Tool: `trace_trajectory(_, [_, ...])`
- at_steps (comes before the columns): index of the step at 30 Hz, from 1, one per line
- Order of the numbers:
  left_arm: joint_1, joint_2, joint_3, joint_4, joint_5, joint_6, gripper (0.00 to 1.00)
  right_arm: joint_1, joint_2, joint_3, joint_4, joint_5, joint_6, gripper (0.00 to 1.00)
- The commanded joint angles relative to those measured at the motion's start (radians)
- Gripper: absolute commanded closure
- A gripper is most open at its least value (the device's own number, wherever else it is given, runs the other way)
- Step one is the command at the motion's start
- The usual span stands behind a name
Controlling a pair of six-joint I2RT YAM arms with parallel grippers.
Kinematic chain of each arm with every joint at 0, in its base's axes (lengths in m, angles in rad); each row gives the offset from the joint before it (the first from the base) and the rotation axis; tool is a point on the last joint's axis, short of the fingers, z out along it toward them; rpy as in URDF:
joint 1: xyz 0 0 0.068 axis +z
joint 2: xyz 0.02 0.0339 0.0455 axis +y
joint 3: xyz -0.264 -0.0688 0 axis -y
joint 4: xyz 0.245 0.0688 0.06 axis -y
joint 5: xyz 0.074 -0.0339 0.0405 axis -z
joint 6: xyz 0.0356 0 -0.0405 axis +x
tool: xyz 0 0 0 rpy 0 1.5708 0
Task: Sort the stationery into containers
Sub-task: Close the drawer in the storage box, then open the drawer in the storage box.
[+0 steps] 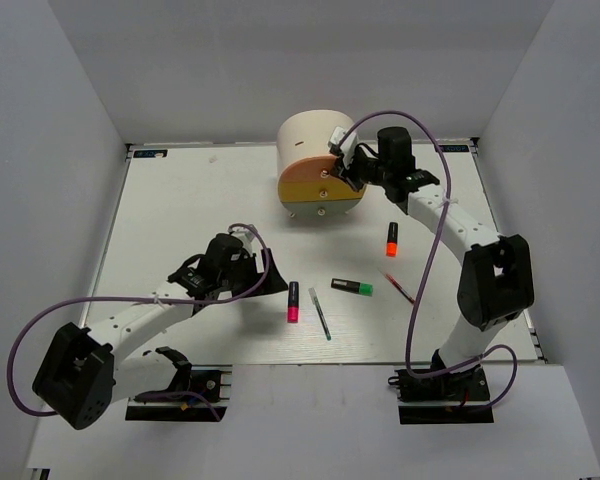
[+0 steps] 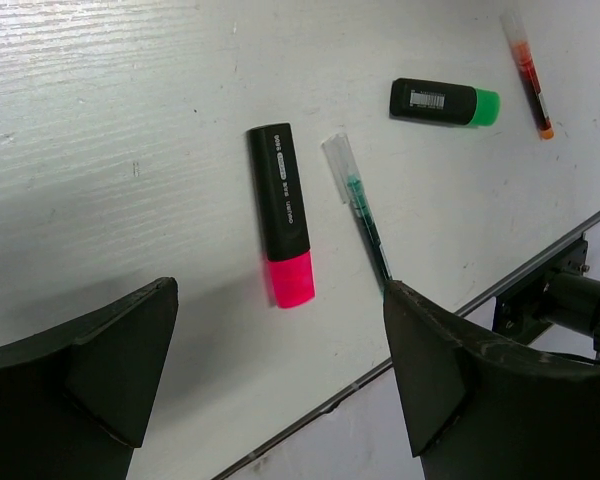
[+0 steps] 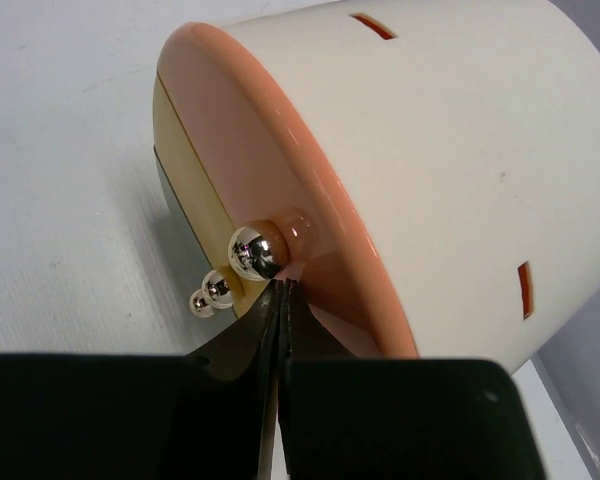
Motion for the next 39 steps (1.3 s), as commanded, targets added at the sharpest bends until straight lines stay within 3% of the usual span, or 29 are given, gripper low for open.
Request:
trace_trajectory(1, [-0.006, 0.011, 0.046, 0.024, -0.008, 0.002, 0.07, -0.002, 0.009, 0.060, 0.059, 0.014, 0.020, 1.00])
trace_trajectory(6, [-0.006, 0.011, 0.046, 0.033, -0.008, 0.002, 0.07, -0.002, -0.077, -0.042, 0.044, -0.101, 0.018, 0.98])
trace_trajectory(8, [-0.006, 0.011, 0.046, 0.033, -0.017, 0.002, 0.07, -0.003, -0.120, -0.086, 0.047, -0.128, 0.042, 0.83])
trace_trajectory(9, [-0.006, 0.022, 0.046, 0.033, -0.017, 0.002, 0.07, -0.003, -0.131, -0.130, 0.074, -0.128, 0.078, 0.64])
trace_trajectory(10, [-0.006, 0.022, 0.046, 0.033, -0.017, 0.002, 0.07, -0.002, -0.161, -0.167, 0.082, -0.119, 0.126, 0.55])
trace_trajectory(12, [-0.006, 0.022, 0.046, 0.042, -0.017, 0.002, 0.07, -0.003, -0.178, -0.210, 0.096, -0.119, 0.179, 0.50])
trace_trajectory(18, [-0.006, 0.042, 0.046, 0.042, -0.008, 0.002, 0.07, -0.003, -0.229, -0.314, 0.174, -0.058, 0.341, 0.45])
trace_trajectory(19, [-0.006, 0.042, 0.046, 0.042, -0.008, 0.002, 0.07, -0.002, -0.227, -0.325, 0.182, -0.047, 0.366, 0.41])
trace_trajectory(29, [-0.006, 0.039, 0.037, 0.051, -0.008, 0.002, 0.06, 0.000, -0.185, -0.439, 0.356, 0.165, 1.029, 0.39])
trace_trajectory(31, [-0.006, 0.028, 0.037, 0.042, -0.008, -0.008, 0.06, -0.003, -0.157, -0.436, 0.367, 0.209, 1.101, 0.39])
trace_trajectory(32, [-0.006, 0.028, 0.028, 0.042, -0.017, -0.008, 0.06, -0.002, -0.136, -0.425, 0.372, 0.212, 1.235, 0.39])
trace_trajectory(39, [-0.006, 0.000, 0.018, 0.024, -0.026, -0.017, 0.06, 0.005, -0.016, -0.356, 0.409, 0.215, 1.431, 0.39])
